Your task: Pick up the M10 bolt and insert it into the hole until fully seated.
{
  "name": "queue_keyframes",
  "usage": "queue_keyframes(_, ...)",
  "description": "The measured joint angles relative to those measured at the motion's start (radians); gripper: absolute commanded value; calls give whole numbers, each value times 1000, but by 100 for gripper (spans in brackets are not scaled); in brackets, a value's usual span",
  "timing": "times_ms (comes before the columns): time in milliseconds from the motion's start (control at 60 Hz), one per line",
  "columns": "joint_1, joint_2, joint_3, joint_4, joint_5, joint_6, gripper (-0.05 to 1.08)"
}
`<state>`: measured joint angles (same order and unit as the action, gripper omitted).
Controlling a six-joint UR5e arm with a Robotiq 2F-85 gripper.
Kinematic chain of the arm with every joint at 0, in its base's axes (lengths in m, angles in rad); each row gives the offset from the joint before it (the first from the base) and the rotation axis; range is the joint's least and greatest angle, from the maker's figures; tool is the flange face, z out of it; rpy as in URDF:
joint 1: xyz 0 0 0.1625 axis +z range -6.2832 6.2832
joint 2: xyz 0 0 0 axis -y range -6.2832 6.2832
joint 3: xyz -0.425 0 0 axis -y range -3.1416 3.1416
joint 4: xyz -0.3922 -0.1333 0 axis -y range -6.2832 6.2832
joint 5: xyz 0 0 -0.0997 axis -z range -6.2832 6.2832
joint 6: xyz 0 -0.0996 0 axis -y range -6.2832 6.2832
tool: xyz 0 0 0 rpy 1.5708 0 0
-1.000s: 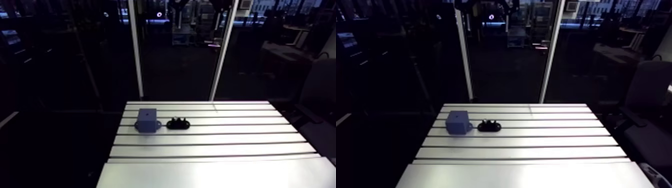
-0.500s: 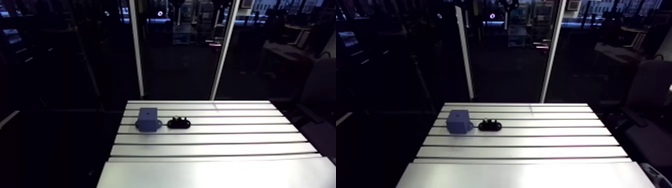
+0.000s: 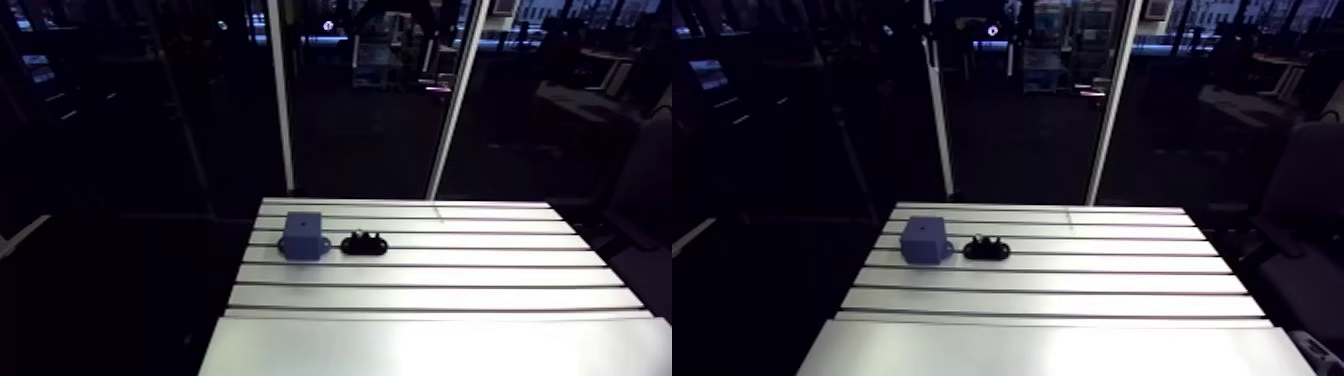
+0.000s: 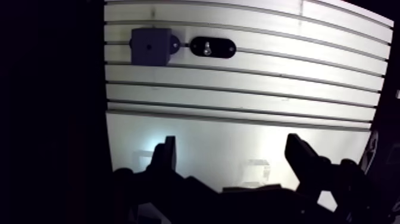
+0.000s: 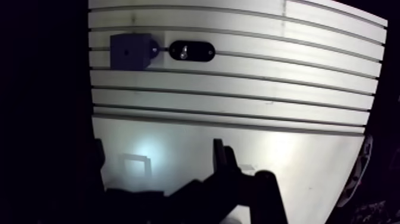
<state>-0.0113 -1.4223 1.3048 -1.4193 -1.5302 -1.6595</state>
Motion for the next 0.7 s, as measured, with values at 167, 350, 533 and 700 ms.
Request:
queue_keyframes(167,26,15,26,-28,-4,15,1)
queue_keyframes(350,49,43,56,-78,-17,40,1)
queue_keyframes(533,67,77,77,-122,-38,55,1)
queue_keyframes(700,89,115,93,-162,-45,69,1)
